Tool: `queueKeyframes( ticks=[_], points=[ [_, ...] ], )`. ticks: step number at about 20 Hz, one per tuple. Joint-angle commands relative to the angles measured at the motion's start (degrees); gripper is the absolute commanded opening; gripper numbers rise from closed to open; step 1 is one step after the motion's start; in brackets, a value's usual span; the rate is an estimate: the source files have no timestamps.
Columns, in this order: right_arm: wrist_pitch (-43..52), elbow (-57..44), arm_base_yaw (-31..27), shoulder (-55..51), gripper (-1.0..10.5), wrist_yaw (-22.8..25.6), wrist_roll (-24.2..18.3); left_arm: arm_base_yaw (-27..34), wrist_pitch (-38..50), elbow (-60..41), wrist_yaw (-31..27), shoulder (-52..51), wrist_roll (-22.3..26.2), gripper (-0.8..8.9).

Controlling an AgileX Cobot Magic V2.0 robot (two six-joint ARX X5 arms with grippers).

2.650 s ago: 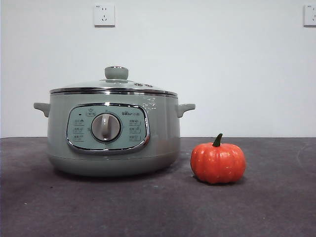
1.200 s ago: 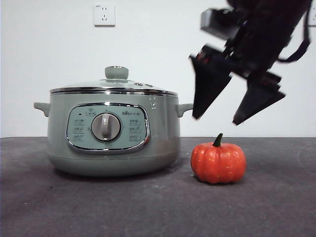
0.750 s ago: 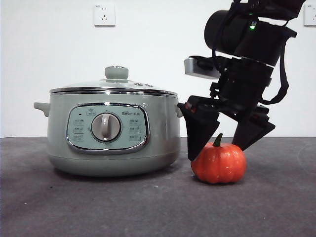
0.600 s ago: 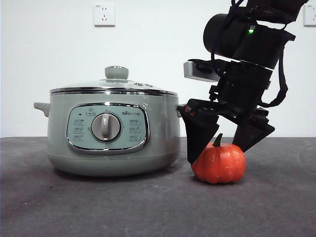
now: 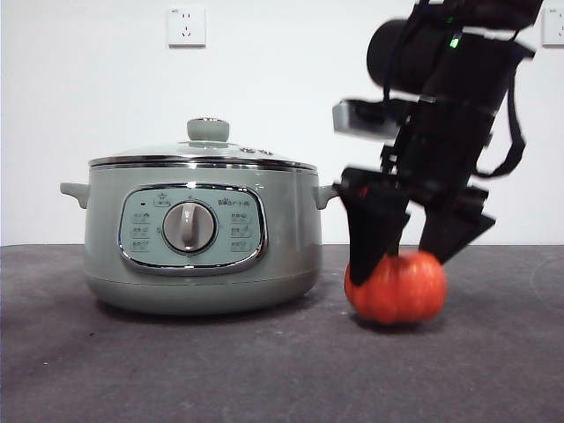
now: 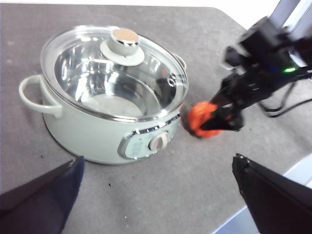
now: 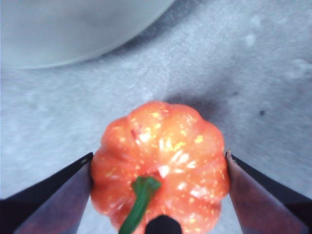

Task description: Pick up the pumpkin,open the lid,put the pumpkin in the pot,close the lid

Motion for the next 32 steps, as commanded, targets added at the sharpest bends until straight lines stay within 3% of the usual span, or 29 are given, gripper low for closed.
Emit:
queueKeyframes(
  ticks=[1,4,13,23,31,32],
  points=[
    [-0.96,-0.2,0.04,-6.1,-0.2,0.42,1.01,-0.98,2.45,0.2,0.02,2.67,-0.87,8.04],
    [-3.93,-0.2,0.02,-15.54,-0.2,1.6,1.01,-3.37,7.72,0.28,-0.33,7.61,-0.9,8.03],
    [-11.41,-0.2,0.04,-36.94,-0.2,1.46,2.73,-15.89,22.75,9.29,-13.46,30.03,-0.39,8.03],
    [-13.4,-0.2,0.04,-40.0,-0.2,1.4,4.22,-23.63,32.15,22.14,-20.87,54.18,1.33,8.03],
    [-13.4,-0.2,0.04,-40.0,-0.2,1.42,4.2,-24.5,34.93,22.16,-22.38,59.84,1.33,8.02],
    [-13.4,-0.2,0.04,-40.0,-0.2,1.42,4.2,-24.52,35.1,22.16,-22.34,59.84,1.33,7.67]
  ],
)
